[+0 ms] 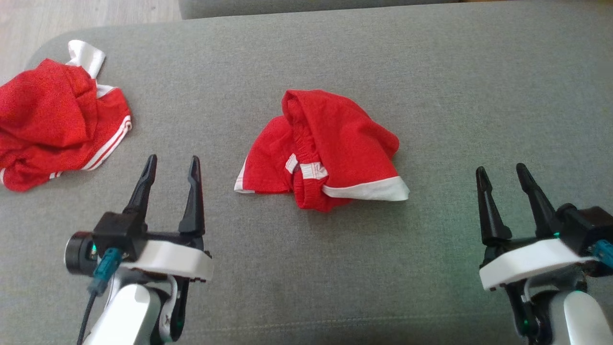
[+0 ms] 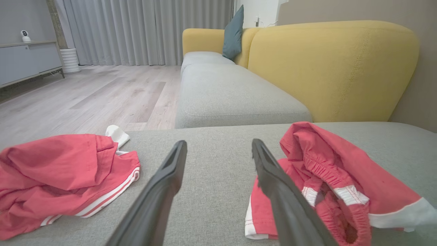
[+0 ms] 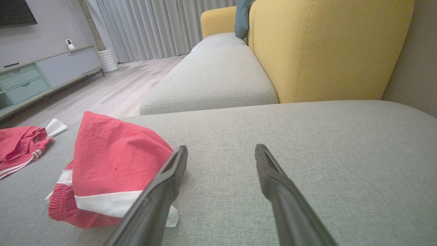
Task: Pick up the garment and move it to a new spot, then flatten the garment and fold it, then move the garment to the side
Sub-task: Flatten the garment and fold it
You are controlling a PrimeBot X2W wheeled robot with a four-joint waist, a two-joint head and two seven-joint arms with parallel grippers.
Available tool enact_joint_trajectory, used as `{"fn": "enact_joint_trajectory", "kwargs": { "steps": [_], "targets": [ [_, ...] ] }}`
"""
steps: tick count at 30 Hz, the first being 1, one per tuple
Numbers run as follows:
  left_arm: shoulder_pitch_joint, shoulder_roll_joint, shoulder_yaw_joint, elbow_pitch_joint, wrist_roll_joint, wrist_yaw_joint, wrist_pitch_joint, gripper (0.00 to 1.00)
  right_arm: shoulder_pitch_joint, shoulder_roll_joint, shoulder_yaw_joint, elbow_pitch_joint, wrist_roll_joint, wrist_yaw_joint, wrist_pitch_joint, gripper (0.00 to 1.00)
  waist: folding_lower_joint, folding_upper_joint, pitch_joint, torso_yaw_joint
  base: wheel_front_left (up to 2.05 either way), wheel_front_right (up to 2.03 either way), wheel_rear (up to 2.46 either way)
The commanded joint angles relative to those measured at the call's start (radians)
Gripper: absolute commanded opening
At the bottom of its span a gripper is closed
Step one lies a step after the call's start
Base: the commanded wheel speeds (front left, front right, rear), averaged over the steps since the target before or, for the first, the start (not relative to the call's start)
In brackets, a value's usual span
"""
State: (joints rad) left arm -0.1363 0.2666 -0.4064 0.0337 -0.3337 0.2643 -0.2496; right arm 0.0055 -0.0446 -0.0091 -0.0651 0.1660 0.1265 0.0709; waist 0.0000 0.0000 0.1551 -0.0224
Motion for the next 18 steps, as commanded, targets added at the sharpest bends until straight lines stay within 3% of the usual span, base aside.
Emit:
{"fn": "enact_joint_trajectory", "kwargs": {
  "steps": [1, 10, 18],
  "targets": [
    [-0.028, 0.019, 0.045, -0.038, 0.01, 0.005, -0.012, 1.0, -0.018, -0.006, 0.024, -0.042, -0.008, 0.004, 0.003, 1.0, 0.0, 0.0, 0.001, 0.001, 0.0, 0.0, 0.0],
    [-0.033, 0.002, 0.05, -0.039, 0.025, -0.012, -0.012, 1.0, -0.023, -0.006, 0.055, -0.035, -0.017, 0.004, 0.02, 1.0, 0.0, 0.0, 0.02, 0.02, 0.0, 0.0, 0.0],
    [-0.077, -0.03, 0.036, -0.038, 0.039, -0.038, -0.012, 1.0, -0.038, -0.006, 0.161, 0.078, -0.046, 0.004, 0.036, 1.0, 0.0, 0.0, 0.087, 0.073, 0.0, 0.0, 0.0]
  ]
}}
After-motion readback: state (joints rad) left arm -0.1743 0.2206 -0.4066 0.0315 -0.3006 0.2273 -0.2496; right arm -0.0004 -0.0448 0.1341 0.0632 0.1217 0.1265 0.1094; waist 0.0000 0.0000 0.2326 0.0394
